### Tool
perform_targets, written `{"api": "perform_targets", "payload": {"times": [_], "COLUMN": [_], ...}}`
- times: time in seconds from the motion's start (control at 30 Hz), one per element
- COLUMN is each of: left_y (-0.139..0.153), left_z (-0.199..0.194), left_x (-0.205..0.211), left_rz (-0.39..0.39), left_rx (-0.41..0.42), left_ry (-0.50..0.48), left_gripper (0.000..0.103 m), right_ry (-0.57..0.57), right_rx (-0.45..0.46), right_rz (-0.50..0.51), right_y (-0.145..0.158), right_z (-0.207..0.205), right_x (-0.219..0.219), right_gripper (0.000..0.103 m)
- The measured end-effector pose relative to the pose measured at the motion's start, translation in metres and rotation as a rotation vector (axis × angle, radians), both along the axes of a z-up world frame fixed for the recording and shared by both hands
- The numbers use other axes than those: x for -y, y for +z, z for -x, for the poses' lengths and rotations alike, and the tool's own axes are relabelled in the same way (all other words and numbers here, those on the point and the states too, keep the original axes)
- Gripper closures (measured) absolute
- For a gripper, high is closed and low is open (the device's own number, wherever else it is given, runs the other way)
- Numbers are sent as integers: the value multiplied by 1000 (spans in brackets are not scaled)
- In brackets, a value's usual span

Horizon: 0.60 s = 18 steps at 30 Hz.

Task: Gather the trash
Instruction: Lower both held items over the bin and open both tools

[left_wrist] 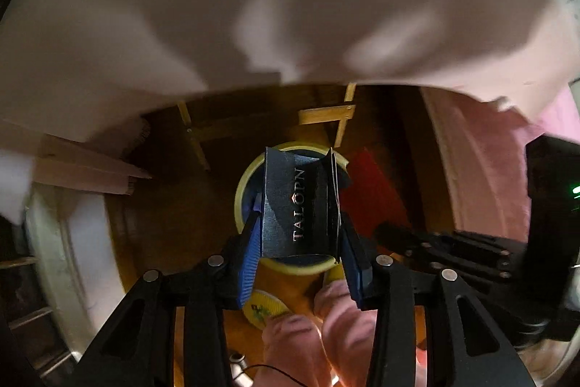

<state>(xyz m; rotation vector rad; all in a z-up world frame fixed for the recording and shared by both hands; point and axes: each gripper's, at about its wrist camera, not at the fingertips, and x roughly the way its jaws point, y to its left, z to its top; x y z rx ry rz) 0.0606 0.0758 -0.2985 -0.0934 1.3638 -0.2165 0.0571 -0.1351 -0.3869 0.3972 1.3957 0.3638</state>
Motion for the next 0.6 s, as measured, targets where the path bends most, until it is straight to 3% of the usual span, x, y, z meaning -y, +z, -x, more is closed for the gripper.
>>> {"api": "perform_targets", "payload": {"times": [0.07, 0.27, 0.33, 0.37, 0.4, 0.43, 0.6], "left_y": [-28, -91, -104, -109, -112, -112, -110], "left_z": [-2, -11, -11, -14, -13, -13, -15], "left_x": [1, 2, -3, 0, -1, -3, -2], "left_rz": [-14, -50, -57, -56, -61, -64, -85], "left_rx": [15, -22, -36, -61, -64, -61, -60], "left_ry": [12, 20, 28, 22, 27, 33, 45], "left_gripper": [59, 49, 36, 19, 12, 12, 12], "right_ry": [3, -4, -11, -12, -15, -18, -29], "right_rx": [-19, -62, -61, -60, -60, -59, -51], "right_rz": [5, 8, 23, 27, 30, 27, 22], "right_y": [-40, -108, -117, -119, -120, -120, -108], "right_z": [-4, -13, -14, -15, -16, -17, -19], "right_x": [3, 8, 10, 11, 11, 12, 12], "right_gripper": [103, 102, 96, 82, 62, 56, 55]}}
